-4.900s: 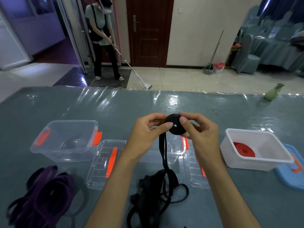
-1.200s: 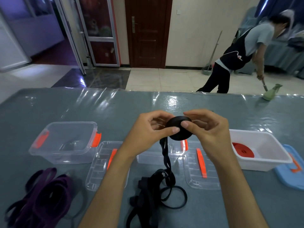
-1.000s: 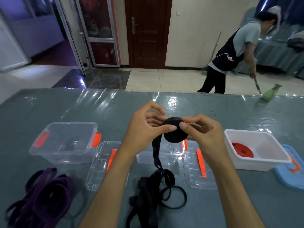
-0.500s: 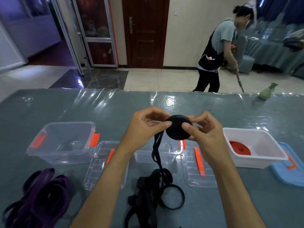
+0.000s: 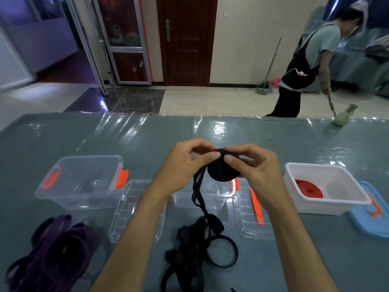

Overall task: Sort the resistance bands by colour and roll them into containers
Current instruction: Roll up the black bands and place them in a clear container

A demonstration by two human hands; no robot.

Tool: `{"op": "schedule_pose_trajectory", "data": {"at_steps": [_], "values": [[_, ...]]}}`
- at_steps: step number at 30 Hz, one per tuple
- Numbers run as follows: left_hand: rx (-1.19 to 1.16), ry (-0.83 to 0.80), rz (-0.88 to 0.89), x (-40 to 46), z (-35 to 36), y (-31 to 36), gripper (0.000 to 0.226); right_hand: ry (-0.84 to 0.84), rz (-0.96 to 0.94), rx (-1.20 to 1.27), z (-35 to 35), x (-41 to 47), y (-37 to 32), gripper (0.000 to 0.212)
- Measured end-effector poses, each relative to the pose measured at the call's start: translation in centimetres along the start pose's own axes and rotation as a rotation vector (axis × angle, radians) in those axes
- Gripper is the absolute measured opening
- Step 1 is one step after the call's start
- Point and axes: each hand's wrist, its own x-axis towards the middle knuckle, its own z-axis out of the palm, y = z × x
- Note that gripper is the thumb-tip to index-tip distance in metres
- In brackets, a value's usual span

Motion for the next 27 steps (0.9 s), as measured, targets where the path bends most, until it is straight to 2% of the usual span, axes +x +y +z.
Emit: {"op": "schedule_pose_trajectory", "data": {"at_steps": [5, 11, 14, 19, 24, 27], "values": [[-0.05, 0.064, 0.013, -0.3, 1.0, -0.2, 0.011, 0.009, 0.014, 0.014, -0.3, 0.2, 0.0, 0.017], [-0.116, -0.016, -0.06, -0.1, 0.4, -0.2, 0.02, 0.125, -0.099, 0.012, -0.3, 0.2, -0.5, 0.015], [-0.142, -0.003, 0.011, 0.3, 0.2, 0.7, 0.024, 0.161, -0.139, 0.013, 0.0, 0.4, -0.9, 0.014], [-0.101, 0.063, 0.115, 1.3, 0.0, 2.5, 0.025, 0.043, -0.104, -0.025, -0.7, 1.7, -2.6, 0.027], [-0.166, 0.13, 0.167, 2.5, -0.5, 4.5, 0.019, 0.09, -0.249, -0.069, -0.6, 3.4, -4.9, 0.027], [-0.129, 0.138, 0.219, 3.1, -1.2, 6.0, 0.024, 0.119, -0.314, -0.083, -0.3, 4.5, -6.2, 0.026]]}}
